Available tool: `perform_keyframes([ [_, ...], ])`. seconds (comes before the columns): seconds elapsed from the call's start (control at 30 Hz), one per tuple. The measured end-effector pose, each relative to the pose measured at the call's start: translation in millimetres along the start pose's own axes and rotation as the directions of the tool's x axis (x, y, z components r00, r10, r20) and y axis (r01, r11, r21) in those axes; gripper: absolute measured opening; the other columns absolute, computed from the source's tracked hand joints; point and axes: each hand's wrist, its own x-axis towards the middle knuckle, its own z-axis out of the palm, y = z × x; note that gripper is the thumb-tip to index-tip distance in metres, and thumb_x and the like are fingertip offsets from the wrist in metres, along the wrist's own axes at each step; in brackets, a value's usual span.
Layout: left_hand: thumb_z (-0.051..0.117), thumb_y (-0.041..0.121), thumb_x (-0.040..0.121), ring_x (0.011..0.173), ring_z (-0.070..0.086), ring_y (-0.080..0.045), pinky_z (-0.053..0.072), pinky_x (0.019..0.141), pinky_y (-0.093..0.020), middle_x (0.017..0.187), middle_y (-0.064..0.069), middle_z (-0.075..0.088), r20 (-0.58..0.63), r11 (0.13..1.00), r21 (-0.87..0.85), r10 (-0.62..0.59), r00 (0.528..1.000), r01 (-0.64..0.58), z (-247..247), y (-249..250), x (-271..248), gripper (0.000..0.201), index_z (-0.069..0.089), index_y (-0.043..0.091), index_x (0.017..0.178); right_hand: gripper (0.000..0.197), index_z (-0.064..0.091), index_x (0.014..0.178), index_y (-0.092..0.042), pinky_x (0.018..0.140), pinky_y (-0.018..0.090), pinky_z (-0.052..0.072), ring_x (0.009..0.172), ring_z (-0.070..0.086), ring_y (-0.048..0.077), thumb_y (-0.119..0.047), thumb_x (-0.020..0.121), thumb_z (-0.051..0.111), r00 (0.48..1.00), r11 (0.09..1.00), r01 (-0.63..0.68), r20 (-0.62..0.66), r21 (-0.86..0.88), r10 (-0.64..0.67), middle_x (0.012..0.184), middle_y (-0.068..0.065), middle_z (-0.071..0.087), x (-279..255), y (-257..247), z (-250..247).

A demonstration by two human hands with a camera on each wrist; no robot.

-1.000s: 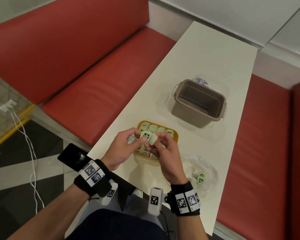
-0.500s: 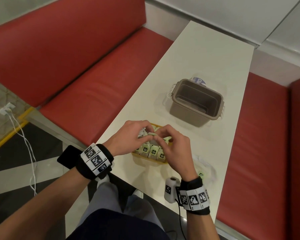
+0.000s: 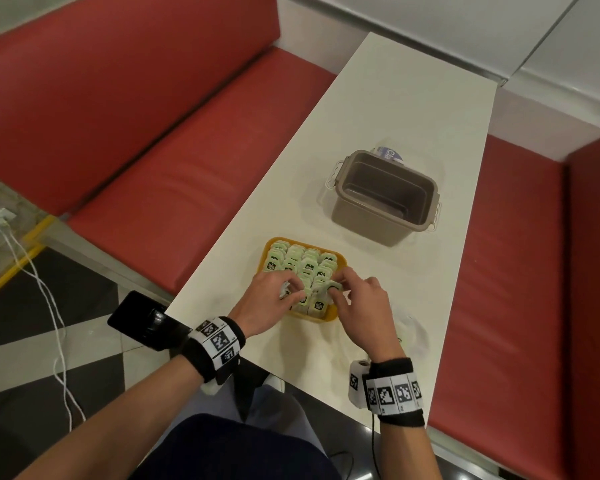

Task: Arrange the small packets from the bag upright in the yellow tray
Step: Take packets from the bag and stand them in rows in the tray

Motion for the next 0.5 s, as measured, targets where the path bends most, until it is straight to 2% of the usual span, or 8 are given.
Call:
perform_keyframes([
  [0.07, 0.076, 0.03, 0.099, 0.099, 0.066, -0.007, 0.051, 0.091, -0.028, 0.1, 0.013, 0.073, -0.004, 0.999, 0.045, -0.008, 1.0, 0.008, 4.4, -12.9, -6.5, 0.008, 0.075, 0.023, 0.104, 0.015, 0.058, 0.12, -0.035, 0.087, 0.048, 0.05, 0.102, 0.057, 0.03, -0.035, 0.106, 0.062, 0.999, 0.997, -0.025, 0.036, -0.076, 0.028, 0.104, -0.003, 0.074, 0.0, 4.2, 14.3],
  [0.17, 0.078, 0.028, 0.098, 0.095, 0.064, -0.009, 0.047, 0.083, -0.02, 0.102, 0.008, 0.072, -0.029, 0.997, 0.082, -0.003, 1.0, 0.005, 6.6, -24.8, -15.7, 0.009, 0.075, 0.02, 0.102, 0.016, 0.059, 0.122, -0.031, 0.085, 0.045, 0.042, 0.106, 0.056, 0.032, -0.033, 0.106, 0.06, 0.995, 0.985, -0.003, 0.096, -0.17, 0.019, 0.108, 0.001, 0.073, 3.0, 1.0, 32.5],
  [0.27, 0.079, 0.025, 0.097, 0.098, 0.066, -0.011, 0.051, 0.089, -0.03, 0.104, 0.006, 0.073, -0.046, 0.995, 0.096, -0.001, 0.999, 0.005, 8.8, -31.7, -19.8, 0.009, 0.076, 0.019, 0.103, 0.018, 0.059, 0.124, -0.028, 0.094, 0.047, 0.041, 0.117, 0.053, 0.034, -0.033, 0.106, 0.057, 0.986, 0.973, 0.043, 0.164, -0.228, -0.005, 0.114, 0.005, 0.071, 9.6, -8.6, 45.8],
  [0.37, 0.08, 0.024, 0.096, 0.1, 0.066, -0.012, 0.053, 0.093, -0.033, 0.104, 0.008, 0.073, -0.051, 0.996, 0.086, -0.013, 0.999, 0.017, 11.3, -36.2, -19.5, 0.01, 0.076, 0.02, 0.104, 0.021, 0.059, 0.127, -0.025, 0.1, 0.047, 0.04, 0.125, 0.052, 0.035, -0.033, 0.108, 0.056, 0.968, 0.952, 0.068, 0.25, -0.297, 0.009, 0.119, 0.009, 0.07, 17.7, -15.0, 57.3],
  [0.5, 0.081, 0.026, 0.095, 0.1, 0.066, -0.012, 0.053, 0.093, -0.034, 0.103, 0.01, 0.073, -0.059, 0.997, 0.072, -0.024, 0.998, 0.028, 12.4, -40.4, -19.8, 0.012, 0.076, 0.021, 0.105, 0.021, 0.059, 0.122, -0.025, 0.096, 0.046, 0.045, 0.117, 0.058, 0.034, -0.031, 0.102, 0.061, 0.981, 0.953, 0.031, 0.19, -0.303, 0.029, 0.112, 0.007, 0.071, 23.9, -16.2, 59.7],
])
